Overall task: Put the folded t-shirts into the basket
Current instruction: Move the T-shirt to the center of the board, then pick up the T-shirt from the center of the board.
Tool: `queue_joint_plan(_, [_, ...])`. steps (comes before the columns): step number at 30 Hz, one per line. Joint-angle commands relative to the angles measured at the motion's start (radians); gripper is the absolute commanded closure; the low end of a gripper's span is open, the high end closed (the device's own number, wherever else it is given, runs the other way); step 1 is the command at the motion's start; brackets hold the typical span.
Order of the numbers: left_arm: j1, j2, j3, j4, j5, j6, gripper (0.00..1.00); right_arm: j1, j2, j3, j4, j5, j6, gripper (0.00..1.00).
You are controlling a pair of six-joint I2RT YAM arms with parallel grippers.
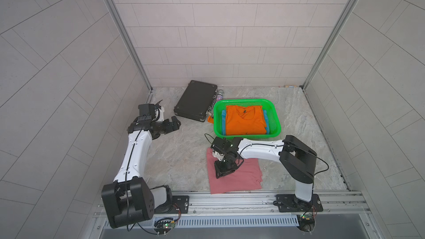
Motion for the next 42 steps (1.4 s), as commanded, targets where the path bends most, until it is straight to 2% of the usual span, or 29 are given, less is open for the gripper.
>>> queue_joint_plan(1, [0.012,0.013,-0.052,0.031,0.098,-0.043,0.0,0.003,0.069,0.072,0.103,-0.026,-0.088,0.52])
queue_joint_plan(6, [0.012,0.023,-0.113,0.077,0.215,-0.013,0.0,-0.013,0.075,0.183,0.132,-0.033,-0.13,0.47])
queue_joint_plan(12, [0.005,0.073,-0.141,0.077,0.345,0.052,0.03,-0.031,-0.113,0.109,0.126,0.051,-0.128,0.42])
queue_joint_plan(14, [-0.01,0.087,-0.151,0.068,0.38,0.1,0.05,-0.041,-0.208,0.043,0.084,0.118,-0.121,0.4])
queue_joint_plan(18, [-0.081,0.169,-0.124,0.003,0.36,0.142,0.03,-0.093,-0.415,-0.173,0.04,0.255,-0.097,0.36])
queue_joint_plan(22, [-0.151,0.244,-0.125,-0.01,0.412,0.144,0.06,-0.211,-0.592,-0.404,0.066,0.263,-0.065,0.34])
queue_joint_plan(25, [-0.2,0.26,-0.132,-0.003,0.417,0.149,0.1,-0.278,-0.679,-0.529,0.079,0.321,-0.011,0.27])
queue_joint_plan(28, [-0.226,0.266,-0.165,0.036,0.453,0.146,0.12,-0.365,-0.721,-0.635,0.168,0.278,-0.011,0.27])
queue_joint_plan(31, [-0.26,0.294,-0.177,0.061,0.455,0.147,0.13,-0.458,-0.742,-0.723,0.302,0.174,-0.034,0.33])
queue_joint_plan(35, [-0.266,0.347,-0.175,0.069,0.442,0.117,0.17,-0.529,-0.772,-0.807,0.438,0.11,-0.055,0.37])
queue_joint_plan(38, [-0.266,0.39,-0.169,0.07,0.421,0.098,0.2,-0.606,-0.755,-0.867,0.548,-0.007,-0.059,0.45])
queue_joint_plan(42, [-0.268,0.441,-0.168,0.068,0.432,0.086,0.28,-0.638,-0.686,-0.897,0.68,-0.126,-0.081,0.45])
